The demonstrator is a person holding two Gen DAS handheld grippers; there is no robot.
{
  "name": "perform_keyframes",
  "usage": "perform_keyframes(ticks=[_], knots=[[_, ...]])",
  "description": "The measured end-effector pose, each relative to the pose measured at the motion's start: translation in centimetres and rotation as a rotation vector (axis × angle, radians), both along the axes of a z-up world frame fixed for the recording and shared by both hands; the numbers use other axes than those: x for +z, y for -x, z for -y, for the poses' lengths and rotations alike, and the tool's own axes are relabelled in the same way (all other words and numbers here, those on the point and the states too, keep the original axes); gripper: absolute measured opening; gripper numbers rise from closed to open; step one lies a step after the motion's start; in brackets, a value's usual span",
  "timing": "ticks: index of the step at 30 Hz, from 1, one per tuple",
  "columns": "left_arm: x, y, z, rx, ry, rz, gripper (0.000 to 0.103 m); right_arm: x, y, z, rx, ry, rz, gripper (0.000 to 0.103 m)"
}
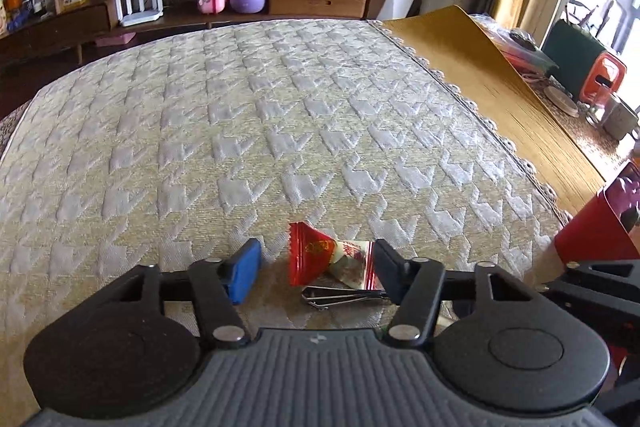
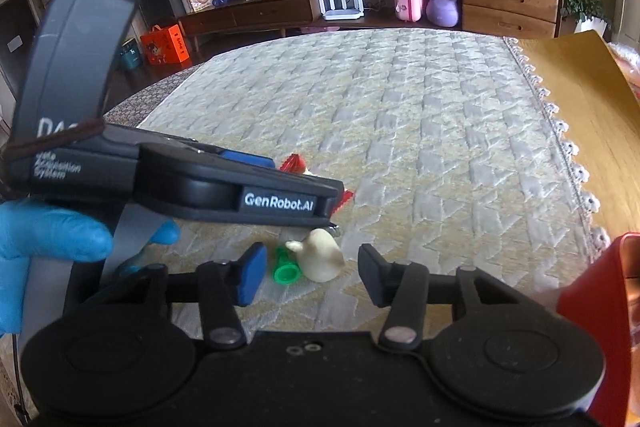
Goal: Organize rigid objects
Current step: 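Grasp the red candy packet with the left tool while the right tool grasps the white egg, then carry the red packet and white egg over the red tin with both tools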
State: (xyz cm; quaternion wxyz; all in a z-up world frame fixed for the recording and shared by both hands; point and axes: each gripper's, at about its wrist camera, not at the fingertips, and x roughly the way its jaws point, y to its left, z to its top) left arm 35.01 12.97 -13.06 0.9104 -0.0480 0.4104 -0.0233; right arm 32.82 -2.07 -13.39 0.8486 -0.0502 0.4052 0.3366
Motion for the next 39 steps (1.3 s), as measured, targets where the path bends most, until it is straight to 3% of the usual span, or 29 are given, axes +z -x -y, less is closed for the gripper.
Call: perform_keyframes(ticks=[4, 11, 23, 39], knots=[[0.0, 0.2, 0.5, -0.017, -0.020, 0.005, 0.037, -0.3, -0.3, 0.2, -0.011, -0.019, -0.025, 0.038], [0.0, 0.1, 0.8, -0.012, -0.024, 0.010, 0.024, 0.2, -0.4, 0.6, -0.031, -0.042, -0.028, 0.032], [2.8, 1.3, -0.4, 0.025, 0.019, 0.053, 0.023, 2.2, 1.5, 3.0, -0.062, -0.054, 0.025, 0.032], [8.4, 8.2, 2.5, -0.016, 0.057, 0.080, 0.023, 7.3, 6.8, 8.5, -0.089, -0.060, 0.079, 0.032]])
